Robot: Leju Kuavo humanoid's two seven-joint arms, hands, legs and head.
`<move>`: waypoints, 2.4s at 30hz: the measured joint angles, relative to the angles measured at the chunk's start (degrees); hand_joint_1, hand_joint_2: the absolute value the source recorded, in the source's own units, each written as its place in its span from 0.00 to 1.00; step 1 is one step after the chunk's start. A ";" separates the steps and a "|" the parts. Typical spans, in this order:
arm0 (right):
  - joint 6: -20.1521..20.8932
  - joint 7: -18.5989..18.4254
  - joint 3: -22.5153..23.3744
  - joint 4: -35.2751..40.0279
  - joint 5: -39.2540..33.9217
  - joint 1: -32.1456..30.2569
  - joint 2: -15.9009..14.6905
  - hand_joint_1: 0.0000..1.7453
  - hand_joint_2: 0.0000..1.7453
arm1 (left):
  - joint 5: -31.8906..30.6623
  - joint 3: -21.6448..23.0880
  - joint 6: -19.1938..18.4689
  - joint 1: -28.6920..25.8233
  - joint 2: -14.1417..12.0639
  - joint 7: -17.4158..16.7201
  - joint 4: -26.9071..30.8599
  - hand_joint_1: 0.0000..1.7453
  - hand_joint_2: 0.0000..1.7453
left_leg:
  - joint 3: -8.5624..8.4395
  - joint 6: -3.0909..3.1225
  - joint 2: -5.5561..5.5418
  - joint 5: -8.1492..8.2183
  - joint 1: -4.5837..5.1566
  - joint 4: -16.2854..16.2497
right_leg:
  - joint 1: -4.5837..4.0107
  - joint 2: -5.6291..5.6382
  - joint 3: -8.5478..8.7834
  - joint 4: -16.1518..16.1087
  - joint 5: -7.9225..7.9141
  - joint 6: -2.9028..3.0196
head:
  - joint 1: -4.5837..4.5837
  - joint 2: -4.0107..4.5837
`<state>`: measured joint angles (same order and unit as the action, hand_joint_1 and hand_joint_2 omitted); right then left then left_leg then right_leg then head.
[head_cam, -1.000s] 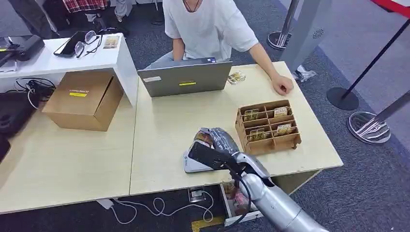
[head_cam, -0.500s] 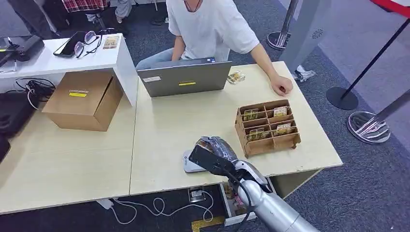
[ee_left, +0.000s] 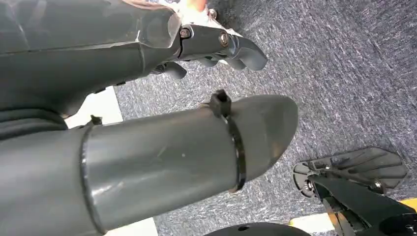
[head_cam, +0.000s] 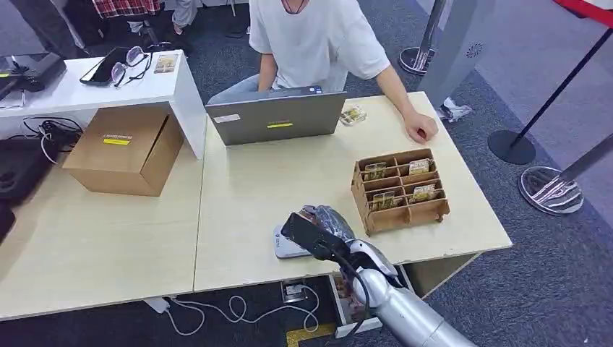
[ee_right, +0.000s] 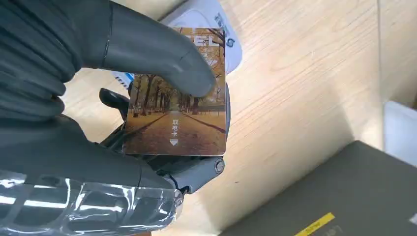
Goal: Pass the card to the sensor for recognition and then transmit it.
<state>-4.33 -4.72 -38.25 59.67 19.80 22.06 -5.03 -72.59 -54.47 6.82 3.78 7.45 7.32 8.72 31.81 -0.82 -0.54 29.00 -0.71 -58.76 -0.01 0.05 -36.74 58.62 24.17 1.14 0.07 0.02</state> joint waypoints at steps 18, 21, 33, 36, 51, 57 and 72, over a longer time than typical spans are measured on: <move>-4.24 -3.08 0.50 -10.35 0.22 2.68 1.40 1.00 1.00 | -1.46 -0.02 0.22 -0.01 0.00 0.09 0.00 0.00 0.00 | 0.00 0.01 -0.01 -0.03 0.00 0.00 | 0.00 0.00 0.00 0.00 -0.01 -0.01 | 0.02 0.00; -4.83 -3.52 0.59 -11.93 0.22 2.69 1.40 1.00 1.00 | -1.83 -0.02 0.17 0.01 0.00 0.09 0.00 0.00 0.00 | 0.00 0.00 -0.01 -0.03 0.00 0.00 | 0.00 0.00 -0.01 0.00 -0.01 -0.01 | 0.00 0.00; -6.01 -4.39 2.05 -15.82 0.59 3.29 1.40 1.00 1.00 | -2.67 0.00 -0.59 0.16 -0.02 -0.04 0.00 0.00 0.00 | -0.03 0.00 0.00 -0.03 0.01 0.00 | 0.00 0.01 0.01 -0.01 -0.01 -0.01 | 0.00 0.00; -6.14 -4.48 2.08 -16.13 1.51 3.36 1.40 1.00 1.00 | -2.95 0.02 -0.87 0.24 -0.02 -0.22 0.00 0.00 0.00 | -0.04 0.00 0.00 -0.04 0.00 0.00 | 0.00 0.01 0.02 -0.01 -0.01 -0.01 | 0.00 0.00; -4.89 -4.02 1.57 -13.53 4.50 3.52 2.36 1.00 1.00 | -3.50 0.07 -1.68 0.65 -0.04 -0.74 0.00 0.00 0.00 | -0.04 0.00 0.01 -0.08 0.00 0.00 | 0.00 0.02 0.03 0.00 -0.04 0.01 | 0.00 0.00; -4.72 -4.00 1.42 -12.67 4.50 3.50 2.40 1.00 1.00 | -3.52 0.07 -1.73 0.69 -0.04 -0.83 0.00 0.00 0.00 | -0.04 0.00 0.01 -0.08 0.00 0.00 | 0.00 0.01 0.03 0.00 -0.04 0.01 | 0.00 0.00; -1.55 -3.82 -1.79 -12.50 4.50 3.76 5.96 1.00 1.00 | -3.21 0.07 -2.16 1.38 -0.28 -1.95 0.00 0.00 0.00 | -0.03 -0.05 0.01 -0.12 -0.01 0.00 | -0.01 0.02 0.03 0.01 -0.04 0.01 | 0.00 0.00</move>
<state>-5.88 -8.55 -40.04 47.17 24.30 25.82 0.94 -75.80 -54.40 4.66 5.16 7.17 5.38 8.72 31.78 -0.87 -0.53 28.88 -0.72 -58.77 -0.02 0.06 -36.71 58.63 24.13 1.15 0.07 0.02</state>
